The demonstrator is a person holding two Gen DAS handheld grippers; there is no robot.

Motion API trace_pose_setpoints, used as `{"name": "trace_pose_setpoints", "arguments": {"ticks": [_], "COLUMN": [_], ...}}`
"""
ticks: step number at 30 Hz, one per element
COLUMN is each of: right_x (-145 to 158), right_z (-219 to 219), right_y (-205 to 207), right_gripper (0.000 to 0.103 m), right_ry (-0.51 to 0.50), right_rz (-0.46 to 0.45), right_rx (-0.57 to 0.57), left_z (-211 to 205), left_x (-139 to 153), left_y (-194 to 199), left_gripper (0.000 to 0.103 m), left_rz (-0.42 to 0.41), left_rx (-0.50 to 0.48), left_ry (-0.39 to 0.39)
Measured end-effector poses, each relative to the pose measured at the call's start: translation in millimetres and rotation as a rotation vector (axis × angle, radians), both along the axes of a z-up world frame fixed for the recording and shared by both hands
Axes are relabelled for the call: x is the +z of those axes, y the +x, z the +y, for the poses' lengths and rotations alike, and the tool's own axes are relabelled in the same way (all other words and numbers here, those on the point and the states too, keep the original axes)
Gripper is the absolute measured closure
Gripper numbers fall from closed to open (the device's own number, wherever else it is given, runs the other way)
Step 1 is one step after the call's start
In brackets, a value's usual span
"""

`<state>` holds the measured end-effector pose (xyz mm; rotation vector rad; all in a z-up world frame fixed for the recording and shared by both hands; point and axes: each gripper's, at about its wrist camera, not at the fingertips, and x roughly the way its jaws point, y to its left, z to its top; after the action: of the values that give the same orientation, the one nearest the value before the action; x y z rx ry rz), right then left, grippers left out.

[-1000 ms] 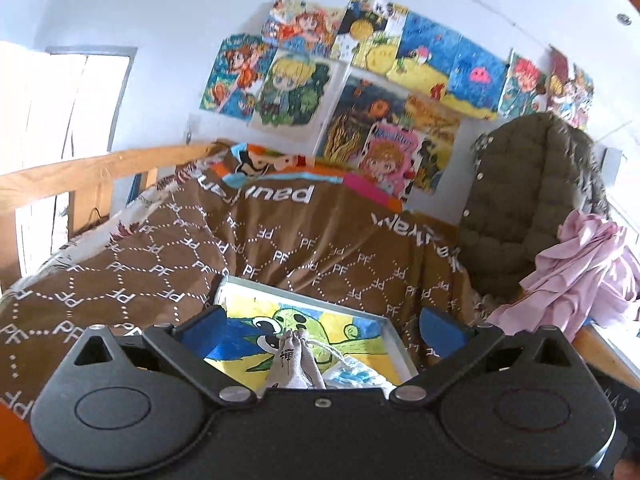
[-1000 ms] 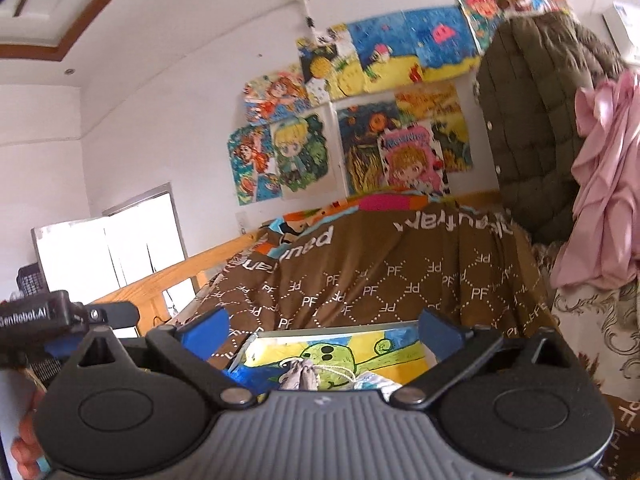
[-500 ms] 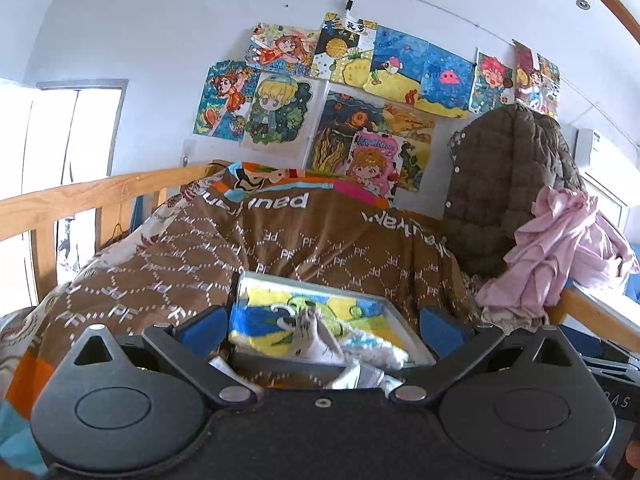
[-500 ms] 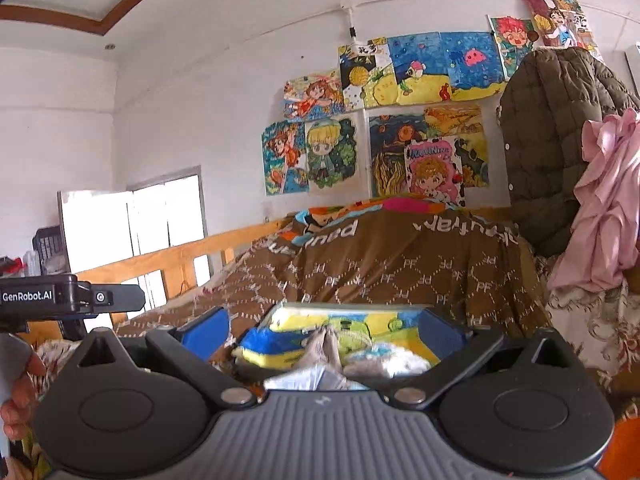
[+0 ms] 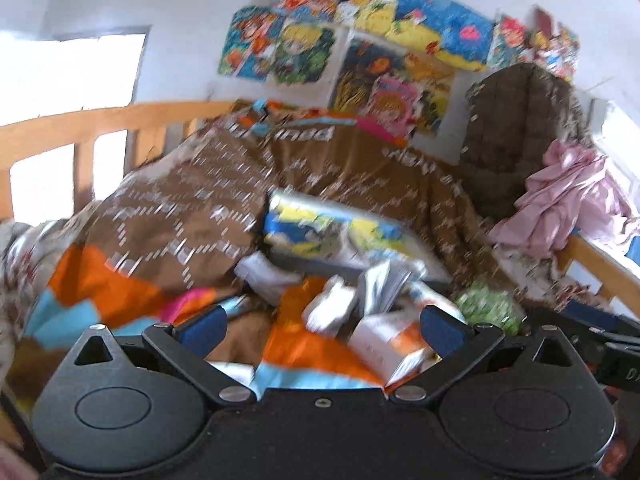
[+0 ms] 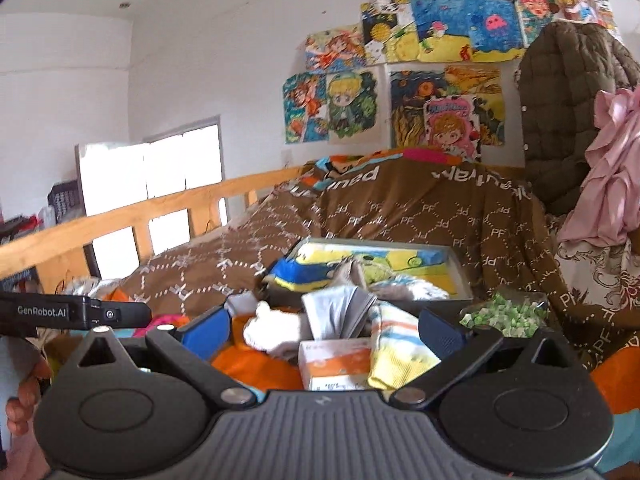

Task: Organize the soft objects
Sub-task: 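Reach the left gripper to the white plastic packet while the right reaches the white towel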

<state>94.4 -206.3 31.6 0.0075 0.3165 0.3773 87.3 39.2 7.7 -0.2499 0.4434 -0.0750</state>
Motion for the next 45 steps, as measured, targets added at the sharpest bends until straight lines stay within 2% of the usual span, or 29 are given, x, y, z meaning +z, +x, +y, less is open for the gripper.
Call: {"name": "trace_pose_setpoints", "arguments": {"ticks": [4, 10, 15, 19, 22, 28, 37, 45], "right_x": [-4, -12, -17, -24, -29, -45, -76, -94], "right_z": [8, 14, 25, 47, 69, 103, 129, 151], "right_y": [4, 15, 32, 48, 61, 96, 135, 147], "right_gripper": [0.0, 0.0, 0.0, 0.0, 0.0, 0.0, 0.001, 0.001], "right_ry": [-0.025, -0.047, -0.069, -0.139, -0.219, -0.347, -0.455, -0.588], "right_rz": [0.024, 0.082, 0.13, 0.144, 0.117, 0.041, 0.01, -0.065], "right_rx": [0.023, 0.038, 0.081, 0.152, 0.21, 0.244, 0.296, 0.367], "left_z": [9, 15, 28, 36, 42, 58, 54, 51], "left_x": [-8, -18, -29, -38, -46, -64, -76, -87], "left_y": [4, 13, 21, 30, 37, 54, 65, 77], "left_gripper": [0.001, 0.001, 0.001, 0.001, 0.001, 0.001, 0.004, 0.026], "left_rz": [0.075, 0.13, 0.195, 0.238, 0.279, 0.364, 0.405, 0.435], "left_rx": [0.054, 0.096, 0.127, 0.163, 0.192, 0.237, 0.194, 0.166], "left_ry": [-0.01, -0.013, -0.089, -0.132, -0.157, -0.241, -0.241, -0.232]}}
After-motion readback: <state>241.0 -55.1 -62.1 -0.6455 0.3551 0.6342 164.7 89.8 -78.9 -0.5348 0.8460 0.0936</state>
